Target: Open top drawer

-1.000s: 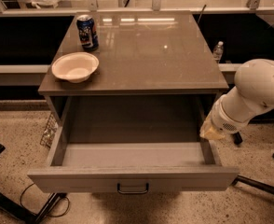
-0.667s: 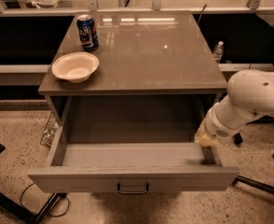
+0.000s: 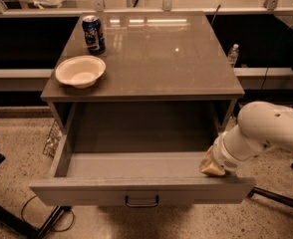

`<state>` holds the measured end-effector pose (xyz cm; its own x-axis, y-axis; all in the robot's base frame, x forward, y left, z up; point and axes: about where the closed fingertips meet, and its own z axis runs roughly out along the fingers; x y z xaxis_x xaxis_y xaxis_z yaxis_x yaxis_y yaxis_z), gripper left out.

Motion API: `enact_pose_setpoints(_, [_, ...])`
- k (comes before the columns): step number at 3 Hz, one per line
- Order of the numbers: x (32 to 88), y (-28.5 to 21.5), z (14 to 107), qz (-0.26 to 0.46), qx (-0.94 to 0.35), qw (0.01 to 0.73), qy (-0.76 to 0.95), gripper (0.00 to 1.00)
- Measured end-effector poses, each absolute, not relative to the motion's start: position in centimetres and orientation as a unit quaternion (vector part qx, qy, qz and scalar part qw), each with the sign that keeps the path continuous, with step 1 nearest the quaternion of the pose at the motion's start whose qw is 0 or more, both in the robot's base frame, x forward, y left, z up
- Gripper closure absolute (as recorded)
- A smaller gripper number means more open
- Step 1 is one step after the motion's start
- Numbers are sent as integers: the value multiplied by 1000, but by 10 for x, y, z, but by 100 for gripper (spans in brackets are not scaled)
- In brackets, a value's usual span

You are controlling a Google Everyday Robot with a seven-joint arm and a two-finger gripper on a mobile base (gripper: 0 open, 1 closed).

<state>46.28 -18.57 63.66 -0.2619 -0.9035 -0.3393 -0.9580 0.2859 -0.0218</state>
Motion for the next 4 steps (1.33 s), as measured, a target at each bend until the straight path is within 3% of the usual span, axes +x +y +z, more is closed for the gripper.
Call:
enact_pose_setpoints(3, [385, -180, 649, 92, -593, 131, 789, 100])
enact_pose_setpoints(4, [383, -179, 649, 92, -594, 130, 788, 77])
